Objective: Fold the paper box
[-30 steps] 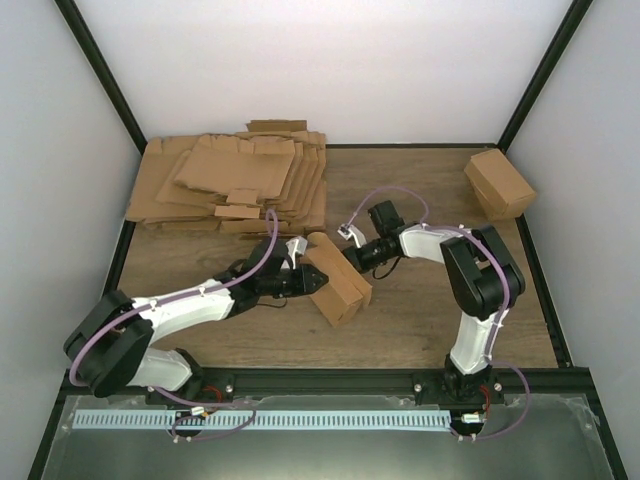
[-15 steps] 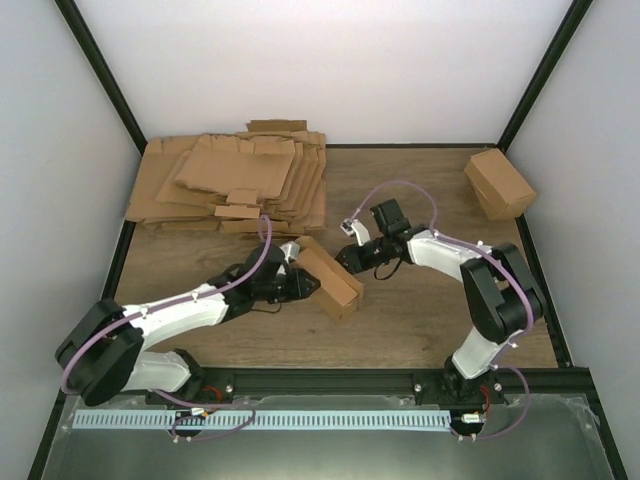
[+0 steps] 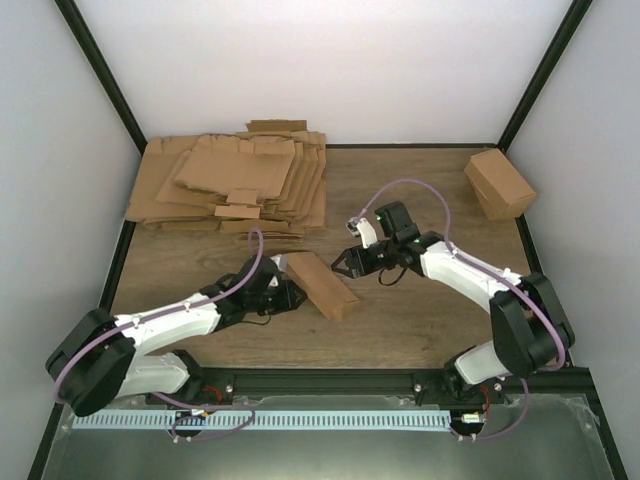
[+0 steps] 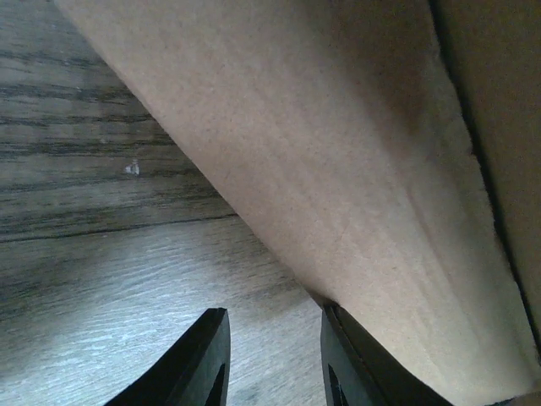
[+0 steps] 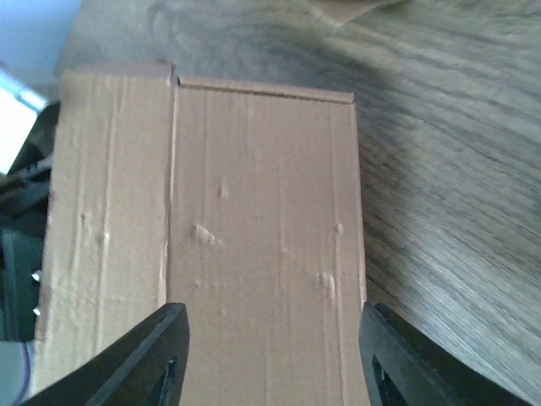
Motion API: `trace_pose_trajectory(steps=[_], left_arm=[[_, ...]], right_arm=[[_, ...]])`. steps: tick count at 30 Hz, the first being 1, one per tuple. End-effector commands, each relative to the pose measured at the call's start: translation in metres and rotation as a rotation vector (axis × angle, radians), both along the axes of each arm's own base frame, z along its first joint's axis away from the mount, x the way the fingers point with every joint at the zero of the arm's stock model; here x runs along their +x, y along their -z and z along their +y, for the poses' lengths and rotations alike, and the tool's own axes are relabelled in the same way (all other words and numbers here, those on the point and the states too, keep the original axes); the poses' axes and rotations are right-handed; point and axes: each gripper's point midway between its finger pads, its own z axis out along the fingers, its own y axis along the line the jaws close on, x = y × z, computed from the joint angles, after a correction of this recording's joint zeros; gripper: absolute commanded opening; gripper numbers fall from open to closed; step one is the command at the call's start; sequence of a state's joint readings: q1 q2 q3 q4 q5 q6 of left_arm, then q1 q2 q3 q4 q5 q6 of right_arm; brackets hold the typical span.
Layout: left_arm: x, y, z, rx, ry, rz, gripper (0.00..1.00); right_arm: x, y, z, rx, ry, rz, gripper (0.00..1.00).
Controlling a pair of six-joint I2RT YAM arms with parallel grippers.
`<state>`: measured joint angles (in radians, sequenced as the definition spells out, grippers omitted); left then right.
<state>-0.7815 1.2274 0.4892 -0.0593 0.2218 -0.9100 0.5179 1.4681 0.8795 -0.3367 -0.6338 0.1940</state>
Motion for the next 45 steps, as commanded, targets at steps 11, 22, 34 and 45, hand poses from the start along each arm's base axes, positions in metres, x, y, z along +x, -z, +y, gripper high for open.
trace_pose_trajectory(steps=[11,22,34,45], left_arm=[[0.035,-0.035,-0.039,-0.088,0.033,-0.102,0.33],[0.037,-0.017,-0.065,-0.091,0.102,-0.067,0.33],[0.043,-0.049,-0.097,-0.162,0.155,-0.127,0.33],[0.038,-0.036,-0.089,-0.086,0.149,-0.089,0.33]], right_arm=[[0.020,0.043,-0.020,-0.137,0.164,0.041,0.35],[0.017,0.083,-0.033,-0.161,0.193,0.103,0.28],[0.019,0.107,-0.047,-0.118,0.217,0.203,0.21],[0.004,0.085,-0.025,0.076,0.061,0.243,0.21]])
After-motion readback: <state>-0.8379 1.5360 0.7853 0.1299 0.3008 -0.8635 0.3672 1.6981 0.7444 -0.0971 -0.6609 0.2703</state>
